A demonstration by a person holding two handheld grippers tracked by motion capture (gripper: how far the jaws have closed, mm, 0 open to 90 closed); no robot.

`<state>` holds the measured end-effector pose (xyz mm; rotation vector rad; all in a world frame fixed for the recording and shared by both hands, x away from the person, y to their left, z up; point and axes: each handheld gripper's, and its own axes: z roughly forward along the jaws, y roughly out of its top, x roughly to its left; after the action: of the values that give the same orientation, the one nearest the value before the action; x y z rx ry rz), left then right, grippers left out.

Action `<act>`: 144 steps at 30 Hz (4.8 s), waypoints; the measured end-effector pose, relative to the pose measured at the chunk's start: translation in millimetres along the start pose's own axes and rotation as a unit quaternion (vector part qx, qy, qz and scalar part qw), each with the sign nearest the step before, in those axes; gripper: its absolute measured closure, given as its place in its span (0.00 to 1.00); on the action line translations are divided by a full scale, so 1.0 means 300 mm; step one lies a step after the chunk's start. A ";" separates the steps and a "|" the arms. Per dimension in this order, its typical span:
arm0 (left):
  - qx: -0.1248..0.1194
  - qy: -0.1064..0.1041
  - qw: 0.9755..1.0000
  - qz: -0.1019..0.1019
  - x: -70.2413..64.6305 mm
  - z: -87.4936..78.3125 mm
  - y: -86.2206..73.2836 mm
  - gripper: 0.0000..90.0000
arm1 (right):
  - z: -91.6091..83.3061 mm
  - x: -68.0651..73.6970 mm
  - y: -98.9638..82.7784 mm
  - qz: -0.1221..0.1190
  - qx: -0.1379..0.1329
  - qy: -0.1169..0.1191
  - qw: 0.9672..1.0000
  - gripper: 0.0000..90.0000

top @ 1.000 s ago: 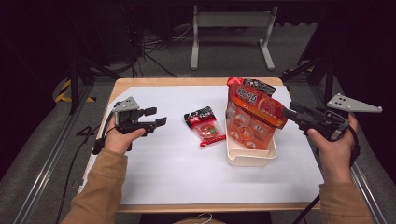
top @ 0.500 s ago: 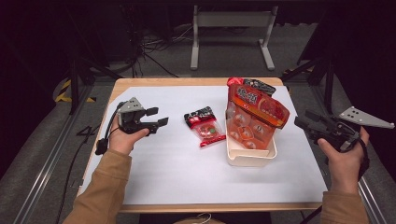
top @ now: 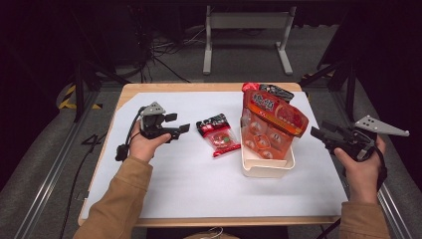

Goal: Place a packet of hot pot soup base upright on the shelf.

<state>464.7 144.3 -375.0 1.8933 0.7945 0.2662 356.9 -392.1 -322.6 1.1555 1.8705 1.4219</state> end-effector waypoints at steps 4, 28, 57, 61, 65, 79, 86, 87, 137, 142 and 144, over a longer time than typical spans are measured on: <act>-0.006 -0.010 1.000 0.001 0.002 0.044 0.011 0.26 | 0.014 -0.004 -0.009 0.001 0.008 0.002 1.000 0.47; 0.036 0.008 0.999 -0.005 0.044 0.257 0.064 0.22 | 0.063 -0.030 -0.039 0.004 0.027 0.009 1.000 0.48; 0.114 -0.020 0.991 -0.071 0.081 0.412 -0.041 0.23 | 0.082 -0.026 -0.047 0.007 0.029 0.021 0.999 0.46; 0.118 -0.022 0.990 -0.076 0.082 0.424 -0.050 0.22 | 0.081 -0.026 -0.047 0.008 0.029 0.020 0.999 0.46; 0.113 -0.028 0.990 -0.074 0.077 0.428 -0.051 0.23 | 0.082 -0.027 -0.048 0.009 0.029 0.020 0.999 0.46; 0.100 -0.022 0.994 -0.021 0.030 0.427 -0.038 0.56 | 0.081 -0.028 -0.048 0.009 0.027 0.021 0.999 0.46; 0.096 -0.006 0.995 -0.017 0.042 0.418 -0.049 0.82 | 0.081 -0.028 -0.048 0.008 0.026 0.022 0.999 0.46; 0.097 -0.004 0.995 -0.016 0.043 0.416 -0.050 0.86 | 0.081 -0.028 -0.048 0.008 0.026 0.022 0.999 0.46; -0.008 -0.084 0.994 0.068 -0.176 0.085 0.094 1.00 | 0.091 -0.066 -0.075 0.034 0.071 -0.007 0.997 0.58; -0.009 -0.087 0.993 0.080 -0.192 0.043 0.108 1.00 | 0.093 -0.073 -0.082 0.034 0.077 -0.012 0.996 0.58; -0.010 -0.093 0.992 0.082 -0.200 0.027 0.112 1.00 | 0.094 -0.076 -0.086 0.034 0.080 -0.015 0.996 0.58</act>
<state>437.1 91.8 -339.3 1.9352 0.5113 0.1941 383.0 -399.8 -357.8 1.3199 1.9706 1.3024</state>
